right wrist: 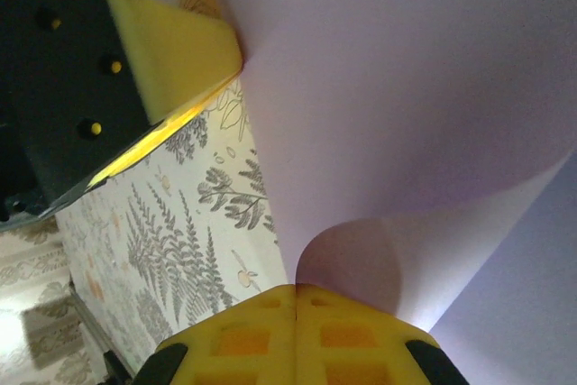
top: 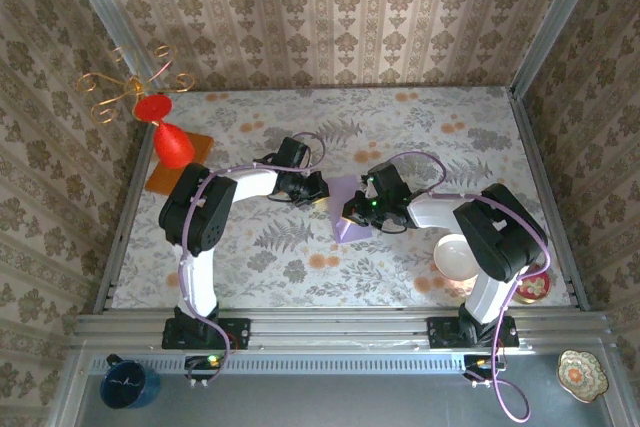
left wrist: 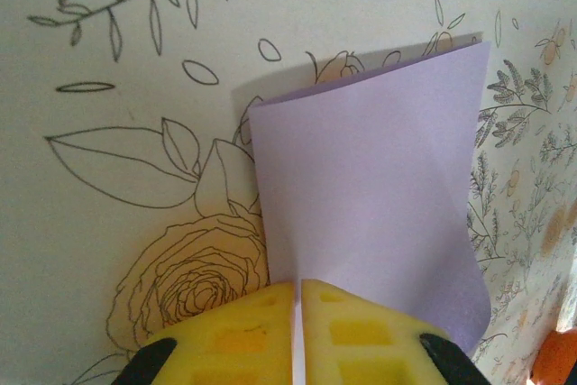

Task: Fold a paper plane with a square sheet of paper (pick it up from the middle)
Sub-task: Fold the triangle a second time at the center of the table.

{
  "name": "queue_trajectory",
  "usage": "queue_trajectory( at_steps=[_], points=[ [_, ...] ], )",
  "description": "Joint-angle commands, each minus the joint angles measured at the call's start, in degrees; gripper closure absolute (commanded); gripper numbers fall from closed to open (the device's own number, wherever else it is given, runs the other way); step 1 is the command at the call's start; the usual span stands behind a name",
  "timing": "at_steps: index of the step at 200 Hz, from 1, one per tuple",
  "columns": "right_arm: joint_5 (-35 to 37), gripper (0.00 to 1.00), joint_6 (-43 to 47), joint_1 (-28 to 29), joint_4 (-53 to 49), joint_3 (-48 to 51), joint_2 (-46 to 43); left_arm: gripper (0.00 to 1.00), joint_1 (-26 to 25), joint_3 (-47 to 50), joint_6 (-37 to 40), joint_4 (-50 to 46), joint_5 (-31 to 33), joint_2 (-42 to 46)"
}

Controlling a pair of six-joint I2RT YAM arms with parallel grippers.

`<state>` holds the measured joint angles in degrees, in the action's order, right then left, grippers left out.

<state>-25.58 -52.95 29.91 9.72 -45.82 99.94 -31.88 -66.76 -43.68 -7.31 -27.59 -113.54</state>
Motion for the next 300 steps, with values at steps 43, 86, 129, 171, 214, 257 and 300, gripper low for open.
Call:
queue_trajectory(
  at_steps=[43,86,129,171,214,257,300],
  points=[
    [3.5,1.0,0.3,0.6,-1.5,-2.1,1.4,0.89,-0.1,0.1,1.4,-2.4,0.8,-1.1],
    [2.0,1.0,1.1,0.8,-1.3,-3.1,1.8,0.9,-0.1,-0.1,1.5,-2.5,0.7,-1.3],
    [2.5,1.0,0.7,0.9,-1.5,-3.4,2.6,0.9,-0.2,-0.1,1.7,-2.6,0.5,-1.4],
    [3.7,1.0,0.1,0.9,-1.9,-3.3,2.9,0.9,-0.1,0.0,1.7,-2.6,0.5,-1.3],
    [4.4,1.0,-0.3,0.9,-1.4,-3.1,3.0,0.9,-0.1,0.1,1.6,-2.6,0.5,-1.6],
    [4.7,1.0,-1.0,0.9,0.2,-2.7,3.2,0.9,-0.2,-0.6,1.9,-4.3,1.4,-2.5],
    [4.6,1.0,-1.3,0.9,1.3,-2.3,3.1,0.91,-0.8,-2.2,3.3,-7.2,2.5,-3.9]
  ],
)
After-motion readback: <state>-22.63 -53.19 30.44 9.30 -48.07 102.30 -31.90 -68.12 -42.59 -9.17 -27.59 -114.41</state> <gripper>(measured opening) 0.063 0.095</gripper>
